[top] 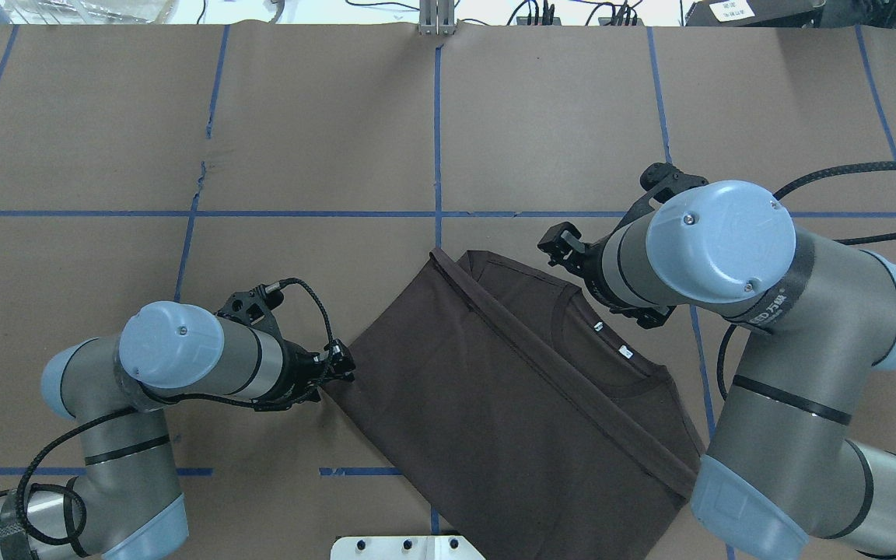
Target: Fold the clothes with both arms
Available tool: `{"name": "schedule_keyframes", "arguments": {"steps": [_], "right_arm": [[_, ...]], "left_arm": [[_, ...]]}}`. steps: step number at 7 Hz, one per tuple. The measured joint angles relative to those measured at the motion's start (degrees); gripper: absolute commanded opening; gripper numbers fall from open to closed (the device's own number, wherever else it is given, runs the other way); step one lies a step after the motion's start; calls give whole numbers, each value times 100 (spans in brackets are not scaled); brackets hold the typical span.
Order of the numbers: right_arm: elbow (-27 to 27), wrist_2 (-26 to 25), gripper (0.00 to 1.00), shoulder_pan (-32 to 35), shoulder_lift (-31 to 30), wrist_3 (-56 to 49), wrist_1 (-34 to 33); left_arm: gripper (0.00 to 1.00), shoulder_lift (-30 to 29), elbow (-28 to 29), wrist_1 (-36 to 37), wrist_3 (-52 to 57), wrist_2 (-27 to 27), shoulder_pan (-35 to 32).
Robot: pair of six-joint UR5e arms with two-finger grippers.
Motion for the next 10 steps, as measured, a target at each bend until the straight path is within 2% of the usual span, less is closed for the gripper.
{"name": "schedule_keyframes", "arguments": {"steps": [2,4,7,10], "right_arm": [[-25,5,100,26,1,0,7],[-64,17,100,34,-1,0,9],[-153,13,100,35,-4,-33,14],[-184,-10,100,30,-4,-40,15]], "left_arm": [[36,-15,22,2,-2,38,0],[0,8,37,4,0,89,-1],[0,23,-19,171,6,179,-24],[0,-48,-179,931,283,294,-251]]}}
